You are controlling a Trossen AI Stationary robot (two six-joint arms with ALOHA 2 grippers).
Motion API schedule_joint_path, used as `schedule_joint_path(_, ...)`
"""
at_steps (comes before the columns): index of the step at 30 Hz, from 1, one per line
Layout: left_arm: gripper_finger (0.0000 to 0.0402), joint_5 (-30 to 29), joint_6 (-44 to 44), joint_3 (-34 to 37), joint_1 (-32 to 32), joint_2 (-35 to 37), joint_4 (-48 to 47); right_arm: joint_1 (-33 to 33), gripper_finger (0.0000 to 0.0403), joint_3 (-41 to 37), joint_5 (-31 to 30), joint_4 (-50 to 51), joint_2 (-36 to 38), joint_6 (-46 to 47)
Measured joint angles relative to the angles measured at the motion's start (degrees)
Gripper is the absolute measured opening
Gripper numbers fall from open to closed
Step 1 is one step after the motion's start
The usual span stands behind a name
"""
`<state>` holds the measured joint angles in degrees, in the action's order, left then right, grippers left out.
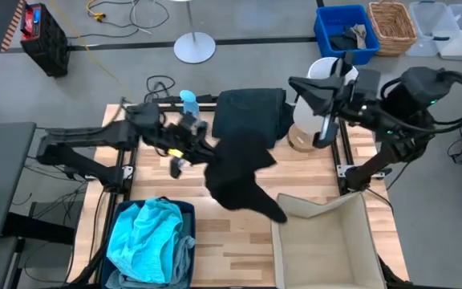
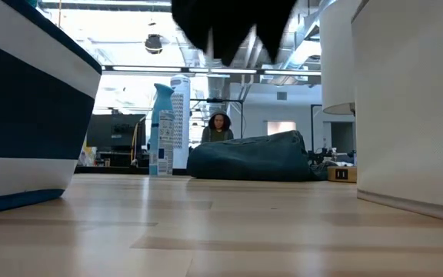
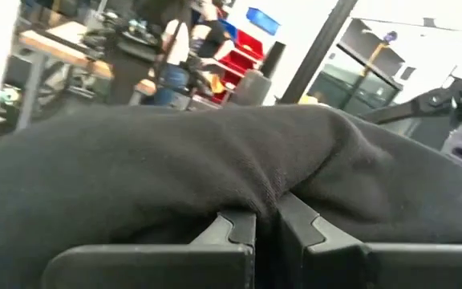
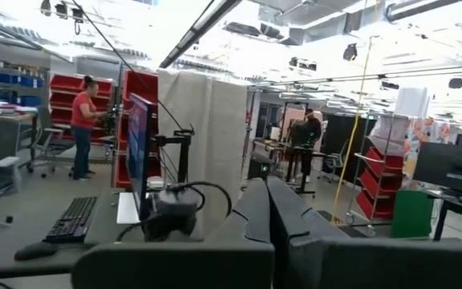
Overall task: Sort clothes
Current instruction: Put the black cloth into the blue laundry organizer
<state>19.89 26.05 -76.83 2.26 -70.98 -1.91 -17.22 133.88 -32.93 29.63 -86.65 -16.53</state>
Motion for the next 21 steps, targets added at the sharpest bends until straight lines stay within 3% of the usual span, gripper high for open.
schedule_joint_path(8, 0.0005, 0.01, -1.50, -14.15, -4.23, -15.98, -0.03, 0.12, 0.0000, -0.04, 0.02, 3.42, 0.74, 0.14)
schedule_joint_path(16, 0.0005, 1.74, -2.19, -36.73, -6.08, -32.41, 3.63, 0.12, 0.0000, -0.04, 0.04, 4.39, 1.18, 0.12)
schedule_joint_path(21, 0.0005, 6.22, -2.19, -50.15, -8.20, -42.07, 3.38, -1.11, 0.0000, -0.04, 0.04, 5.06, 2.71, 0.12)
